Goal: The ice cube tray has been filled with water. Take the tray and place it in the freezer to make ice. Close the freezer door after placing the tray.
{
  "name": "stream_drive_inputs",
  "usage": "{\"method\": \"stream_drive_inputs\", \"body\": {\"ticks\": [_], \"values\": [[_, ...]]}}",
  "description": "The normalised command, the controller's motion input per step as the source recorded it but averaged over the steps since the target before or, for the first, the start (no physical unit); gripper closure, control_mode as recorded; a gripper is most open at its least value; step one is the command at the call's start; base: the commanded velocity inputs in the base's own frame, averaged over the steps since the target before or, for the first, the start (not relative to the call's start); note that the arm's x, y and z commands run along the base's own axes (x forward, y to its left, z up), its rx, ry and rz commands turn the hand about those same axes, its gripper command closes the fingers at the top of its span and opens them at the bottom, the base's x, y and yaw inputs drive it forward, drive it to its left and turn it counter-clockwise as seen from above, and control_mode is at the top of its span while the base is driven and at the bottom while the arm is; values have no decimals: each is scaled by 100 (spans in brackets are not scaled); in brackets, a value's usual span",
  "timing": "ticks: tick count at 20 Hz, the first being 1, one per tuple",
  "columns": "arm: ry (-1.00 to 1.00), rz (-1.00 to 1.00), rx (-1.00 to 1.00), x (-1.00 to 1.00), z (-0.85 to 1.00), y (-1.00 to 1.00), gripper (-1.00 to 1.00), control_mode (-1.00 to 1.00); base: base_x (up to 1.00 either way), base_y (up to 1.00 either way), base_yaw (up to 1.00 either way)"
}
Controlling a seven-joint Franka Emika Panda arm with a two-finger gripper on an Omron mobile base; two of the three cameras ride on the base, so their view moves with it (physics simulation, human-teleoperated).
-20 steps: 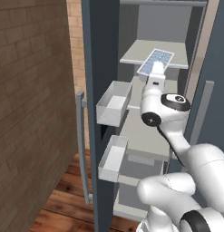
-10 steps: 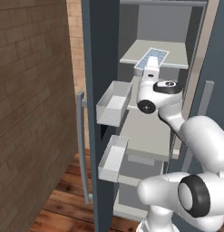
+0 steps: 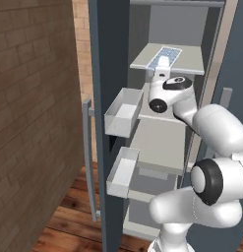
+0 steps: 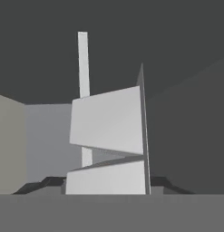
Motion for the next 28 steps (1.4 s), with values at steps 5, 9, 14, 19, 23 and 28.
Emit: {"method": "stream_drive_inputs", "body": {"ticks": [5,9,14,19,23,28], "values": [[10,0,0,48,0,-22,100,-100,0,0,0],[12,0,0,40,0,-18,100,-100,0,0,0],[3,0,0,20,-13,-16,100,-100,0,0,0],[0,0,0,12,-22,-18,100,-100,0,0,0],[0,0,0,13,-18,-16,100,-100,0,0,0],[8,0,0,19,-20,-7,100,-100,0,0,0]]}}
